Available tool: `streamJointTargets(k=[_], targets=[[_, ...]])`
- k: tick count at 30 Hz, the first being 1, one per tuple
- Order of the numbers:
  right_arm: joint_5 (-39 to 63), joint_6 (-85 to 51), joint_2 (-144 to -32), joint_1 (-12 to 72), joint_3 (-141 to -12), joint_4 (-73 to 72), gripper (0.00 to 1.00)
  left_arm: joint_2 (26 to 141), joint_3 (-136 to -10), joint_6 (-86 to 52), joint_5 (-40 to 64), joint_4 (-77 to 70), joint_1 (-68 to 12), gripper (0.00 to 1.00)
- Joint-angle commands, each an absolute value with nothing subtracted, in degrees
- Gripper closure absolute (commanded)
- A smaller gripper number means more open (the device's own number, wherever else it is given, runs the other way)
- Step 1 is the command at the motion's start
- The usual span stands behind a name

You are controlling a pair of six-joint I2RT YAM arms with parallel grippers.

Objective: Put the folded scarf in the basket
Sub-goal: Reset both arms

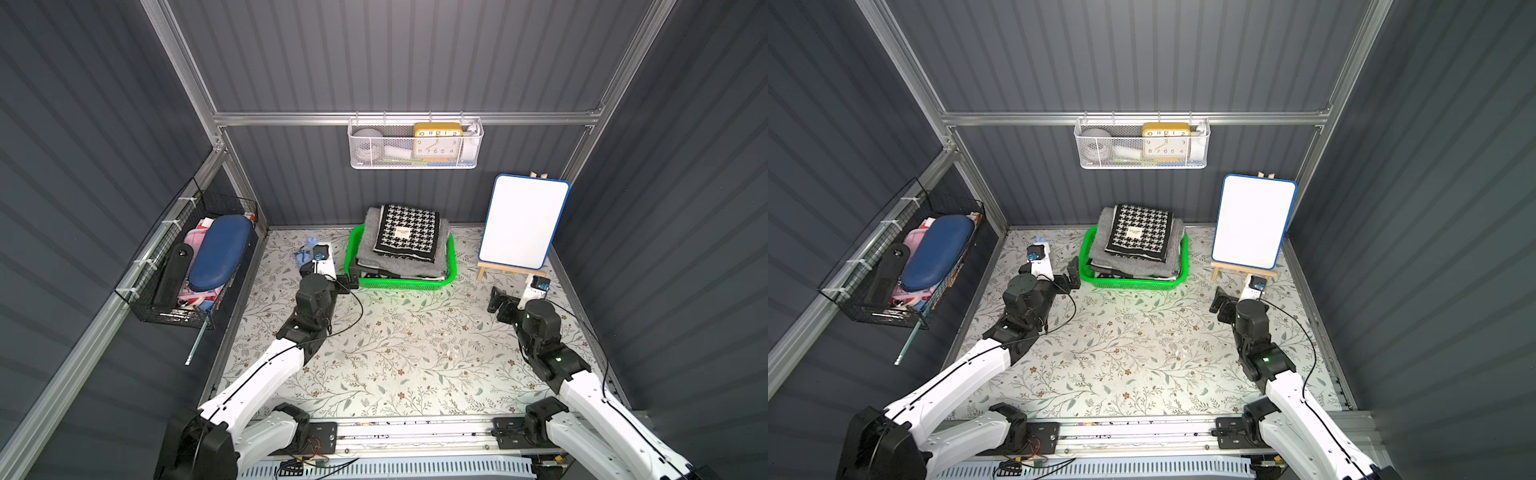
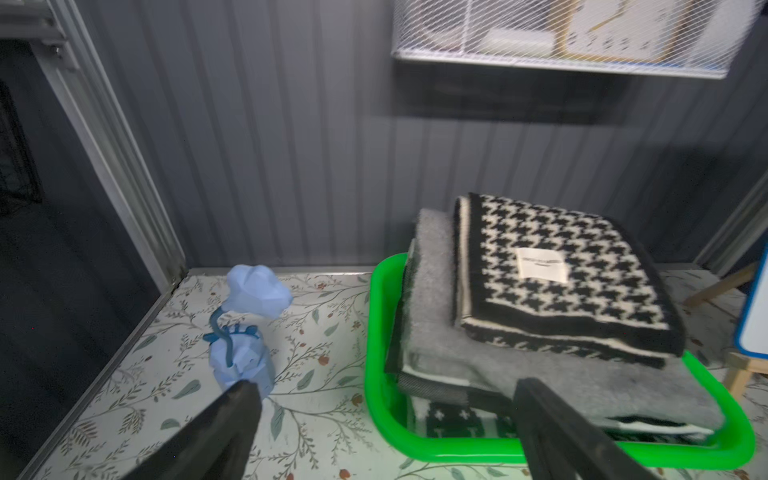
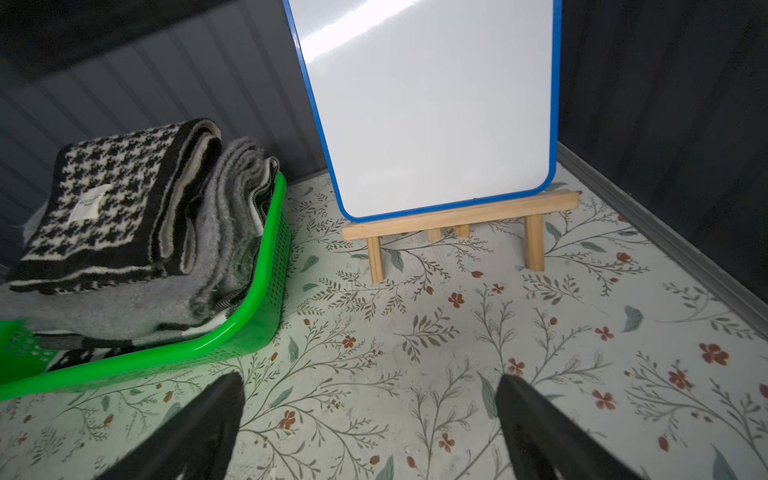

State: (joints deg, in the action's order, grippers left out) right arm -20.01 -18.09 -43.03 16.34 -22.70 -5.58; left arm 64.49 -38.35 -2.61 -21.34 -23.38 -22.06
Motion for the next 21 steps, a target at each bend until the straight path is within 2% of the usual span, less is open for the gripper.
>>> streamJointTargets(k=[1,8,14,21], targets=[[-23.4,-13.1,-42.6,16.3,-18.2,-17.1,0.01,68.5,-36.5,-3.9,-17.5,-25.7,-16.5,0.01],[-32.3,-13.0,-45.2,16.1,-17.2,-17.4,0.01,74.2,-34.8,-4.0,-15.8,-27.5,-9.1,0.01],[-32.9,-8.0,-45.8,15.9,-16.0,-15.1,0.01,76.6,-32.2,-4.9,-12.7,-31.8,-4.0,0.01],[-36.3,-8.6,-50.1,15.5,-14.3,-18.8,0.01,76.0,-23.0,-0.7,-11.5,-47.7,-3.2,0.01]])
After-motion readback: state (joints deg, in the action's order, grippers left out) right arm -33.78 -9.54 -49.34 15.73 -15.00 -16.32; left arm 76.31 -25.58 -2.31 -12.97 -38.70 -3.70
